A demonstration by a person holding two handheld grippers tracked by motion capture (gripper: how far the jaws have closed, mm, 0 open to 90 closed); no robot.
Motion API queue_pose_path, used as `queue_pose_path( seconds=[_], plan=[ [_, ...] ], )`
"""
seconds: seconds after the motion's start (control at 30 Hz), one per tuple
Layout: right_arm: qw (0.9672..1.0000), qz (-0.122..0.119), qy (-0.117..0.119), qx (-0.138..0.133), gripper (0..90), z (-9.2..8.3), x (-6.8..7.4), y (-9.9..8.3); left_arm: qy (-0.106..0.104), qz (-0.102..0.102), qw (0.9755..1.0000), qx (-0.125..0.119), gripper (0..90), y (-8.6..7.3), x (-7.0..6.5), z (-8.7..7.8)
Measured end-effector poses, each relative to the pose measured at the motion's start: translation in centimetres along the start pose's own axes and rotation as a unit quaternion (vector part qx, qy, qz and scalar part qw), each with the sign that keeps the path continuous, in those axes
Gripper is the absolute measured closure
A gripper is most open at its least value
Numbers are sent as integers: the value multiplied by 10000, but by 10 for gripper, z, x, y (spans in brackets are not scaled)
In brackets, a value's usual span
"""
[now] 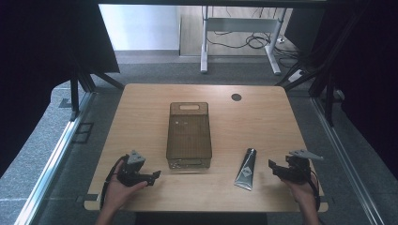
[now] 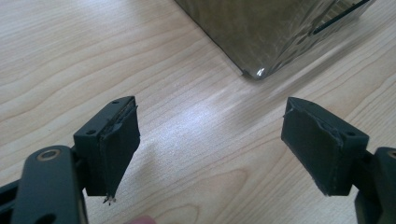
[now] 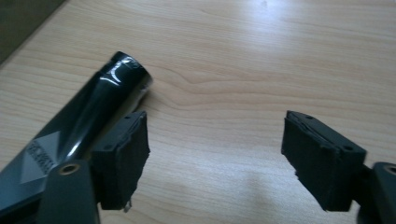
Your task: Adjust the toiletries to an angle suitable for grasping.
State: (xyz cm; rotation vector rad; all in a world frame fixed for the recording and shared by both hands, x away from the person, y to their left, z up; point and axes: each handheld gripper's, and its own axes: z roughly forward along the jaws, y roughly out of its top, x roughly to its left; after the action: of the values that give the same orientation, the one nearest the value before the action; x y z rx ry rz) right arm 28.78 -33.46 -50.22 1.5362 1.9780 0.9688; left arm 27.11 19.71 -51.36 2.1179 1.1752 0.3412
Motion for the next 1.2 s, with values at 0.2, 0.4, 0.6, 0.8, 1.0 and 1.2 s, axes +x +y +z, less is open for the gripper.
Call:
queue_pose_path(
  seconds=[0.2,0.4,0.6,0.8,1.0,1.2],
  plan=[
    [9999,2,88,108,308,2,0,0,-49,-17,10000,50,199,-1,1,2],
    [9995,-51,165,248,408,3,3,-1,-65,55,10000,36,199,-1,-1,-2],
    [9994,-1,267,222,508,1,2,0,-39,166,9998,80,202,2,-6,-4],
    [9987,-50,338,370,614,6,2,0,-69,162,9998,121,204,1,-8,0],
    [9948,-404,503,786,763,5,10,15,-151,298,9994,136,208,2,-12,0],
    [9866,-768,711,1255,823,1,23,39,-148,213,9996,106,208,4,-11,-5]
  ],
)
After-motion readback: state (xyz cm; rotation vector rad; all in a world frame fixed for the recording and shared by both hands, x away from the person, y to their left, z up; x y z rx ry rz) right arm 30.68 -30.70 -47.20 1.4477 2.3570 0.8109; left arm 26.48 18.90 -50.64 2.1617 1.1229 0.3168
